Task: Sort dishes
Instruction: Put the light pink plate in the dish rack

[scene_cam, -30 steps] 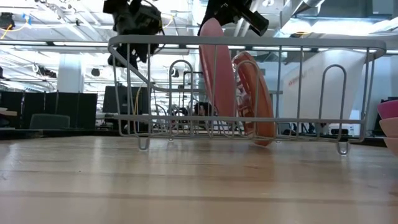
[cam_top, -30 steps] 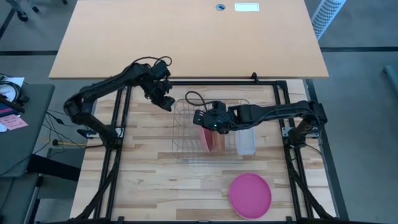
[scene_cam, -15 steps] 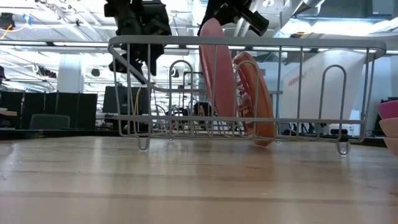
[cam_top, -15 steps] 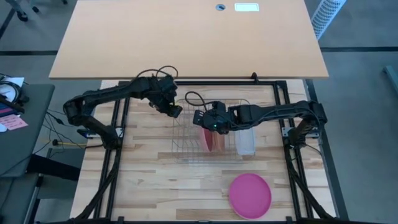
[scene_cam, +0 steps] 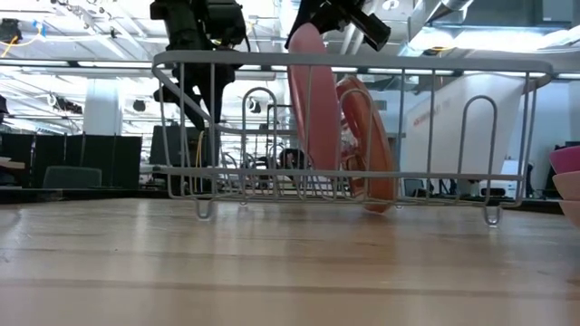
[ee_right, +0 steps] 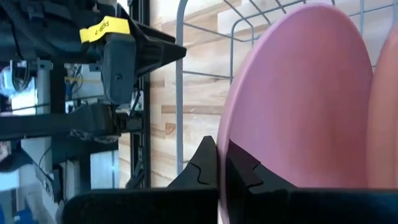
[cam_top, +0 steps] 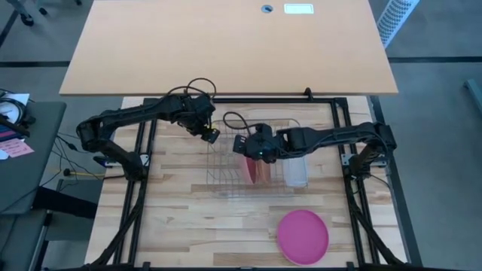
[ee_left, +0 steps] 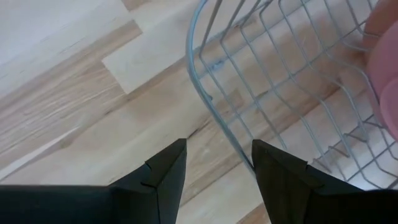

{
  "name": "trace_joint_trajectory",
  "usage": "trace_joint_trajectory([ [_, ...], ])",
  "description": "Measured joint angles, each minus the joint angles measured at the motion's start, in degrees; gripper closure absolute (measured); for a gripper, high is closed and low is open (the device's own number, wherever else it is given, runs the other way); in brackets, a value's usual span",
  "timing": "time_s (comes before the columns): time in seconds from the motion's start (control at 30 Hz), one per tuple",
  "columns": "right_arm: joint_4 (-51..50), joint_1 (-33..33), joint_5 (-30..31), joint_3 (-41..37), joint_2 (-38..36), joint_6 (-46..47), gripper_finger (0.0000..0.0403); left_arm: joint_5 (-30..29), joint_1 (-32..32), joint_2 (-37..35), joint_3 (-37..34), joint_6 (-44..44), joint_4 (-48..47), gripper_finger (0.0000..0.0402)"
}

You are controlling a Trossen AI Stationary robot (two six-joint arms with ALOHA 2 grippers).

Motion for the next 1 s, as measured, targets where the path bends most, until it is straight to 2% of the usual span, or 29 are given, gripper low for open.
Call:
trace_joint_trajectory([
  [0.27, 0.6, -3.5, -5.7, 0.0, -0.4, -1.4, 0.0399, -1.5, -0.5, 0.0, 0.0, 3.3, -1.5, 0.0224],
  [0.57, 3.5, -7.7, -16.0, 0.0, -0.9, -5.8, 0.0399, -5.9, -2.2, 0.1, 0.0, 4.4, -4.7, 0.0224],
  [1.0, 0.2, -9.4, -17.9, 0.1, -1.5, -8.7, 0.0399, -7.6, -2.3, 0.0, 0.0, 7.1, -8.9, 0.0224],
])
